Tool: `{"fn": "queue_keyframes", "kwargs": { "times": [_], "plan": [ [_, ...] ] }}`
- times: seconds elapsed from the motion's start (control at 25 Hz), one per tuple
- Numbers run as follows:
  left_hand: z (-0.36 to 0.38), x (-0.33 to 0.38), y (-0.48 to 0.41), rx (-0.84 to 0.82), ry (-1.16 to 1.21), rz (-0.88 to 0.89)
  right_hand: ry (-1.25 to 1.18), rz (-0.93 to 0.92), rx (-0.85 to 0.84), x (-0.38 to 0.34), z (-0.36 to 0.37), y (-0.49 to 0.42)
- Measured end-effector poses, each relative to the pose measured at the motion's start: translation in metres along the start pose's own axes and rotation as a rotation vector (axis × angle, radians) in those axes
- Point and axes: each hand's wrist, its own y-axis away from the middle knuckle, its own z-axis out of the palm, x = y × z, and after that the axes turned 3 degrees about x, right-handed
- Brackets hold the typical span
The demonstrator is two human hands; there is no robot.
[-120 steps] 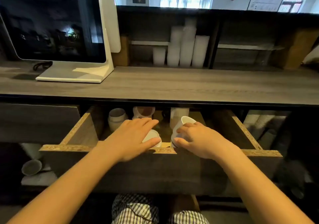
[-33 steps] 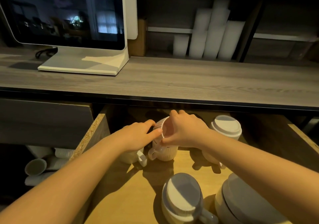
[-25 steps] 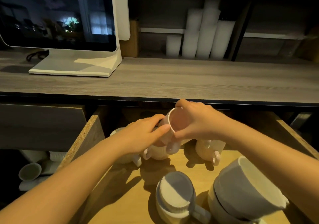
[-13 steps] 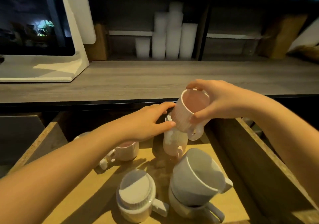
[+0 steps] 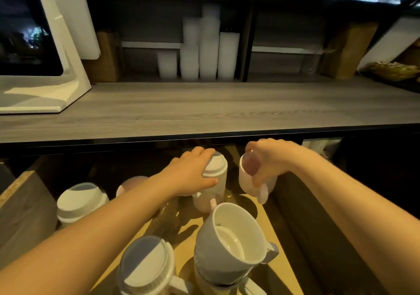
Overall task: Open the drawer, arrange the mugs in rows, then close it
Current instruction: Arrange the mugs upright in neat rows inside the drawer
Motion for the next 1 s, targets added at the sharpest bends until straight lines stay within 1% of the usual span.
{"fn": "queue_keyframes", "kwargs": {
  "times": [0.2, 0.32, 0.48, 0.8, 0.92, 1.0],
  "plan": [
    [0.019, -0.010, 0.002, 0.098, -0.037, 0.037, 0.072, 0.026, -0.181, -0.001, 0.041, -0.039],
    [0.023, -0.015, 0.004, 0.124, -0.023, 0.052, 0.053, 0.014, -0.190, 0.005, 0.058, -0.048],
    [0.026, -0.017, 0.004, 0.149, 0.026, 0.044, 0.028, 0.001, -0.176, 0.014, 0.062, -0.048],
    [0.036, -0.015, -0.001, 0.175, 0.324, -0.178, 0.056, 0.008, -0.232, 0.017, 0.061, -0.046],
    [0.034, -0.011, -0.009, 0.141, 0.337, -0.258, 0.015, 0.032, -0.244, 0.017, 0.061, -0.046],
    [0.032, -0.008, -0.014, 0.129, 0.295, -0.302, -0.023, 0.029, -0.207, 0.017, 0.060, -0.046]
  ]
}}
